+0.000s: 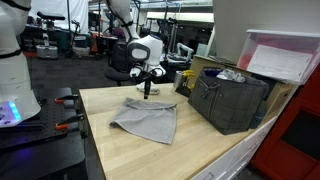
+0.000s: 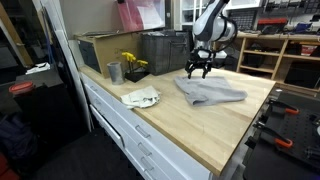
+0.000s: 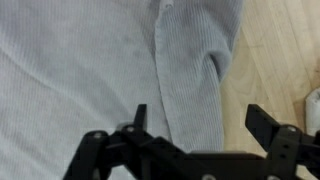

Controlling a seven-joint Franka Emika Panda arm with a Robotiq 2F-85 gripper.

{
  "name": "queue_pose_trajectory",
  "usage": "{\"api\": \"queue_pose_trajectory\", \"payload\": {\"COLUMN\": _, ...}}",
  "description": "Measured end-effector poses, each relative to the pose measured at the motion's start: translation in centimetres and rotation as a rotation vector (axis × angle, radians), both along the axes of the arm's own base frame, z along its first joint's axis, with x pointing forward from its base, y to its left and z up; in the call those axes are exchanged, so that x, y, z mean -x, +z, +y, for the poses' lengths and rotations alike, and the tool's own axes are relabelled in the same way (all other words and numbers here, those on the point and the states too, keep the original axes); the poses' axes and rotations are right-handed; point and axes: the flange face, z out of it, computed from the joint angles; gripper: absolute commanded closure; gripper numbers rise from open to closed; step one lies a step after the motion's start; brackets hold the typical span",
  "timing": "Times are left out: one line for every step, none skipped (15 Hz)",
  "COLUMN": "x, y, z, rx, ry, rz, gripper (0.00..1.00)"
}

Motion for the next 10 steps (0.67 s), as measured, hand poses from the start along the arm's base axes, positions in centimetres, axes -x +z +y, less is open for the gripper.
{"api": "queue_pose_trajectory", "payload": {"x": 0.6, "y": -0.9, "z": -0.4, "rx": -0.009, "ry": -0.006, "rz": 0.032, "gripper": 0.0}}
{"api": "queue_pose_trajectory", "payload": {"x": 1.2, "y": -1.8, "z": -0.7, "rx": -0.018, "ry": -0.012, "rz": 0.064, "gripper": 0.0}}
{"api": "queue_pose_trajectory", "payload": {"x": 1.7, "y": -2.7, "z": -0.9, "rx": -0.027, "ry": -0.017, "rz": 0.095, "gripper": 0.0}}
{"api": "queue_pose_trajectory", "payload": {"x": 2.2, "y": -3.6, "z": -1.0, "rx": -0.037, "ry": -0.021, "rz": 0.123, "gripper": 0.0}}
{"api": "queue_pose_trajectory", "payload": {"x": 2.6, "y": -4.4, "z": -1.0, "rx": -0.046, "ry": -0.022, "rz": 0.15, "gripper": 0.0}}
{"api": "queue_pose_trajectory", "payload": {"x": 2.9, "y": -5.1, "z": -0.9, "rx": -0.054, "ry": -0.023, "rz": 0.173, "gripper": 0.0}}
{"api": "queue_pose_trajectory", "payload": {"x": 3.3, "y": -5.8, "z": -0.8, "rx": -0.061, "ry": -0.022, "rz": 0.195, "gripper": 0.02}}
{"api": "queue_pose_trajectory", "payload": {"x": 3.6, "y": -6.4, "z": -0.6, "rx": -0.069, "ry": -0.022, "rz": 0.213, "gripper": 0.26}}
{"api": "queue_pose_trajectory", "payload": {"x": 3.8, "y": -6.9, "z": -0.4, "rx": -0.079, "ry": -0.022, "rz": 0.227, "gripper": 0.27}}
{"api": "queue_pose_trajectory", "payload": {"x": 4.0, "y": -7.2, "z": -0.1, "rx": -0.09, "ry": -0.019, "rz": 0.237, "gripper": 0.32}}
